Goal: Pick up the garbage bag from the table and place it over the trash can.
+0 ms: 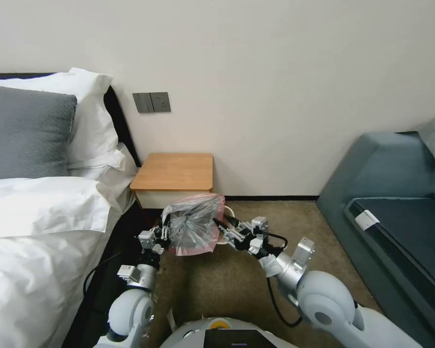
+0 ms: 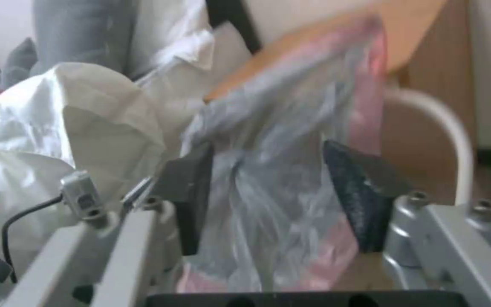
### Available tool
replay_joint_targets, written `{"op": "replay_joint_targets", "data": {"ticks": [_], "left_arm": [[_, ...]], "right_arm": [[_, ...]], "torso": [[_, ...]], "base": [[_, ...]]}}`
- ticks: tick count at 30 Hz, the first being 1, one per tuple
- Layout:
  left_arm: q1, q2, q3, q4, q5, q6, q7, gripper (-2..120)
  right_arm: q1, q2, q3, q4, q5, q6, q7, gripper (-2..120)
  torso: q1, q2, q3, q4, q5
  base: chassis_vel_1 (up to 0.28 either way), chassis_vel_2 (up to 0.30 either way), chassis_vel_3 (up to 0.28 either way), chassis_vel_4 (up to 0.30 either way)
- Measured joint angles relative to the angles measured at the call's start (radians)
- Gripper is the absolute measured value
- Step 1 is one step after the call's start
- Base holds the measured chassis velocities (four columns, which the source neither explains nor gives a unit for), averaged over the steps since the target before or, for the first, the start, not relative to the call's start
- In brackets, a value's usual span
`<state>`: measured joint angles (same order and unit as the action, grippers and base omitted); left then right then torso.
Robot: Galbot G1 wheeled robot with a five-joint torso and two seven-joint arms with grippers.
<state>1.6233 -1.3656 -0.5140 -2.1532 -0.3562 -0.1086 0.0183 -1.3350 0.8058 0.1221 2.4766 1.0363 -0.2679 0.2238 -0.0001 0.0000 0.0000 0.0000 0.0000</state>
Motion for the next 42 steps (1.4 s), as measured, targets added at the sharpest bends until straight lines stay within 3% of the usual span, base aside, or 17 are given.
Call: {"op": "replay_joint_targets", "data": {"ticks": [6, 13, 42], "left_arm": [[-0.012, -0.008, 0.002, -0.004, -0.002, 0.001, -0.001, 9], [-0.011, -0.010, 0.006, -0.012, 0.005, 0.001, 0.002, 9], [0.049, 0.005, 0.015, -0.038, 0.076, -0.056, 0.033, 9]], "right_arm": [[0.011, 0.069, -0.016, 0.027, 0.080, -0.120, 0.181, 76], [0.057, 0.145, -0.061, 0.027, 0.090, -0.186, 0.260, 95], [0.093, 0.228, -0.124, -0.106, 0.044, -0.219, 0.279, 95]], "torso": [[0.000, 0.000, 0.000, -0.0001, 0.0000], [0.000, 0.000, 0.000, 0.0000, -0.0001], [0.000, 0.000, 0.000, -0.0001, -0.0001]], "base": [[0.000, 0.000, 0.000, 0.000], [0.000, 0.000, 0.000, 0.000], [0.000, 0.000, 0.000, 0.000]]}}
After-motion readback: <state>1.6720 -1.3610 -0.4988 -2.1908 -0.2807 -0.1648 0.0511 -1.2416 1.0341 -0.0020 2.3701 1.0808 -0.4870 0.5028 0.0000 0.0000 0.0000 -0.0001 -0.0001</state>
